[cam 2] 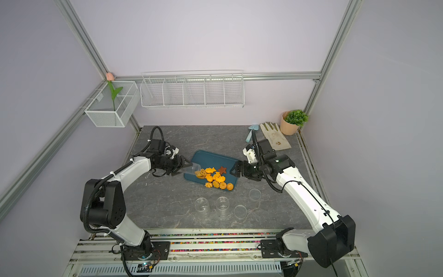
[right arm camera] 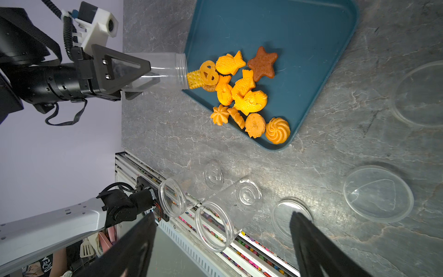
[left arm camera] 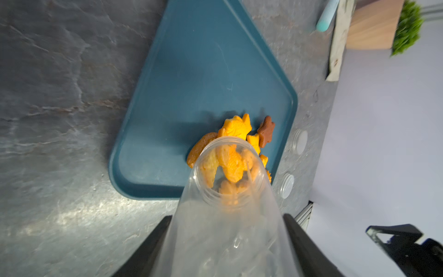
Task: Pour the cookies out of the jar
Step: Pour the cookies in the jar onto the tray.
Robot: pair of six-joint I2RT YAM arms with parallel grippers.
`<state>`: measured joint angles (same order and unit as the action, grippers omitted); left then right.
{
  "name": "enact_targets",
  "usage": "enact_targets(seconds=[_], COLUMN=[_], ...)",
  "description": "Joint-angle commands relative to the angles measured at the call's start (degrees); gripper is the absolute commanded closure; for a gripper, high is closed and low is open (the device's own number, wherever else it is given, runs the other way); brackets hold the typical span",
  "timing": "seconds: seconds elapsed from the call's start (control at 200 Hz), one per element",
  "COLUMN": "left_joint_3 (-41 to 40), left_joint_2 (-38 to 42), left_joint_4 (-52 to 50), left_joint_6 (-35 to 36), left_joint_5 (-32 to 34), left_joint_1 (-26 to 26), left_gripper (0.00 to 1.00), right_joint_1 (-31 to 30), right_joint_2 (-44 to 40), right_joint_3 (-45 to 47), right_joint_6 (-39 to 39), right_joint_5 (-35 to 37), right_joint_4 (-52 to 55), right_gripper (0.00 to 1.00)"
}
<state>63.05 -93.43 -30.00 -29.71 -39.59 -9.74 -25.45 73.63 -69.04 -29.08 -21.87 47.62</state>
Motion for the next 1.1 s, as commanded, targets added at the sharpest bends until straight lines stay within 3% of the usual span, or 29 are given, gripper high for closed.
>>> enact_targets(seconds=[0.0,0.59,1.095], left_joint_3=[-0.72,-2.33,7.19], left_joint_2=[2.27,2.19,8.42], left_joint_4=[6.36,7.58,4.39], left_joint_6=[-3.96,-4.88,-9.04], left_joint_5=[-4.23,-5.55,-9.01], left_joint_1=[0.87,1.73,1.71], left_gripper=[0.35,0.35,0.35], right_joint_1=[-0.52,-0.62,0.22], right_joint_2=[-0.69,-0.68,2.45], right_joint_3=[1.10,1.18,-6.59], right_joint_6=[-0.79,-0.29,1.92], right_joint_5=[0.77,0.65,0.86], right_joint_4=[-0.67,-0.37,1.80], right_gripper=[0.11,0.11,0.11])
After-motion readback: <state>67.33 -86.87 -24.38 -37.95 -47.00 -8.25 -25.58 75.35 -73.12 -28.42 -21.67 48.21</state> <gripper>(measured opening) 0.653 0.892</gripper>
